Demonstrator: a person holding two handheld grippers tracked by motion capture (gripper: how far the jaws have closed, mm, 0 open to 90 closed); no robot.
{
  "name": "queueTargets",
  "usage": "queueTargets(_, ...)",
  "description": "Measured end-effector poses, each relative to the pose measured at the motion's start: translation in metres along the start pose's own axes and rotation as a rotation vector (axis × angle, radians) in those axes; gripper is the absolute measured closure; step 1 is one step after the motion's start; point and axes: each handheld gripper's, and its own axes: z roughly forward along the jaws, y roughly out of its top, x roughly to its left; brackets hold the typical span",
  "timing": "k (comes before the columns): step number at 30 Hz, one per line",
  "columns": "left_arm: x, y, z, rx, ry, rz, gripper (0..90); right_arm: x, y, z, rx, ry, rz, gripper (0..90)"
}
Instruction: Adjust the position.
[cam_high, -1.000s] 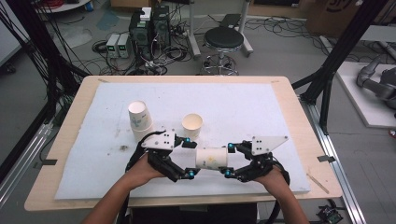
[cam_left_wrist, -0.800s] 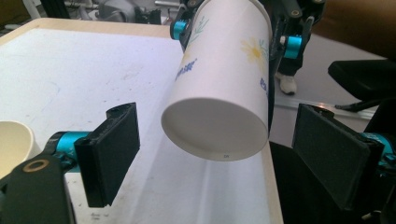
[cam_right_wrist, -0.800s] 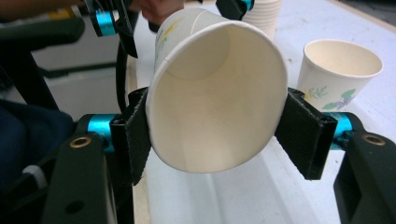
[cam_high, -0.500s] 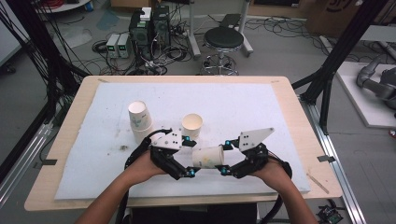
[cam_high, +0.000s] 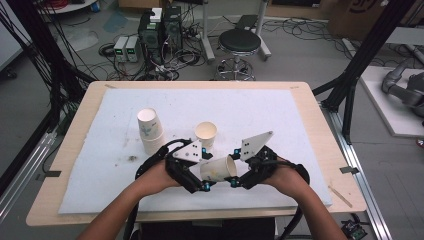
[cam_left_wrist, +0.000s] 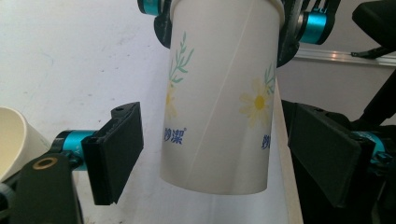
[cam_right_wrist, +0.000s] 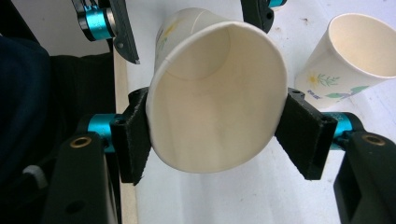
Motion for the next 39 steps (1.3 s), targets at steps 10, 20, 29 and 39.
queueTargets(10, 0.002, 0.005, 0.008, 0.077, -0.006, 0.010, 21.2, -0.001, 0.015, 0.004, 0.104, -0.011, -0.040, 33.0)
queueTargets(20, 0.003, 0.008, 0.013, 0.117, -0.014, 0.005, 24.3, 0.001, 0.031, 0.010, 0.198, -0.011, -0.084, 33.0)
queueTargets(29, 0.004, 0.008, 0.016, 0.138, -0.041, 0.010, 35.9, 0.002, 0.038, 0.017, 0.249, 0.005, -0.104, 33.0)
queueTargets(39, 0.004, 0.004, 0.016, 0.112, -0.043, -0.003, 36.2, 0.001, 0.041, 0.018, 0.254, 0.023, -0.101, 30.8)
